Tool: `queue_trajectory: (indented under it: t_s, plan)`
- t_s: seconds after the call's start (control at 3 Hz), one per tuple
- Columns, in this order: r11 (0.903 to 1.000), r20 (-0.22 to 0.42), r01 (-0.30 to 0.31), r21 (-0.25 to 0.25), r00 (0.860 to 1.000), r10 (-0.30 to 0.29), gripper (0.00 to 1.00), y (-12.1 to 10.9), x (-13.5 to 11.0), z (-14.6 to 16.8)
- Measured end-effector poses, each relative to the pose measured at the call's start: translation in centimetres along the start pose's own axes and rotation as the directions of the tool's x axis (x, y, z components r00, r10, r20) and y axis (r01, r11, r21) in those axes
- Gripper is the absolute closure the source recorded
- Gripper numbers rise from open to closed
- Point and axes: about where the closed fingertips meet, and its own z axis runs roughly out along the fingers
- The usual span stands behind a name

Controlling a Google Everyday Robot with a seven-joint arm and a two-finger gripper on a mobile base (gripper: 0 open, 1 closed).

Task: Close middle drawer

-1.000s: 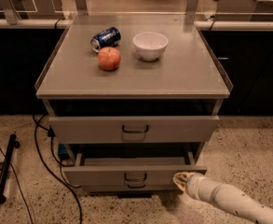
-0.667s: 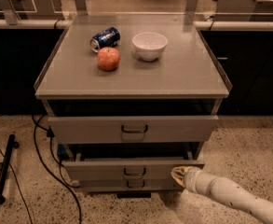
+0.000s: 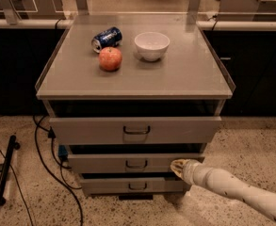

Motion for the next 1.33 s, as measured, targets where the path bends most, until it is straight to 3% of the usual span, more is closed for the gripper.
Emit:
queue_trajectory:
  t_s: [0.33, 0.67, 1.0, 1.33]
  plan:
    - [1.0000, -0.004, 0.003, 0.000, 1.000, -0.003, 1.00, -0.5, -0.1, 0.6]
    - [0.9985, -0.014, -0.003, -0.054, 1.000, 0.003, 1.00, 0.0, -0.5, 0.3]
    - [0.9828, -0.034, -0.036, -0.181, 0.999, 0.031, 1.00, 2.8, -0.8, -1.7]
    - [0.9363, -0.056, -0.093, -0.339, 0.995, 0.079, 0.97, 7.7, -0.6, -5.2]
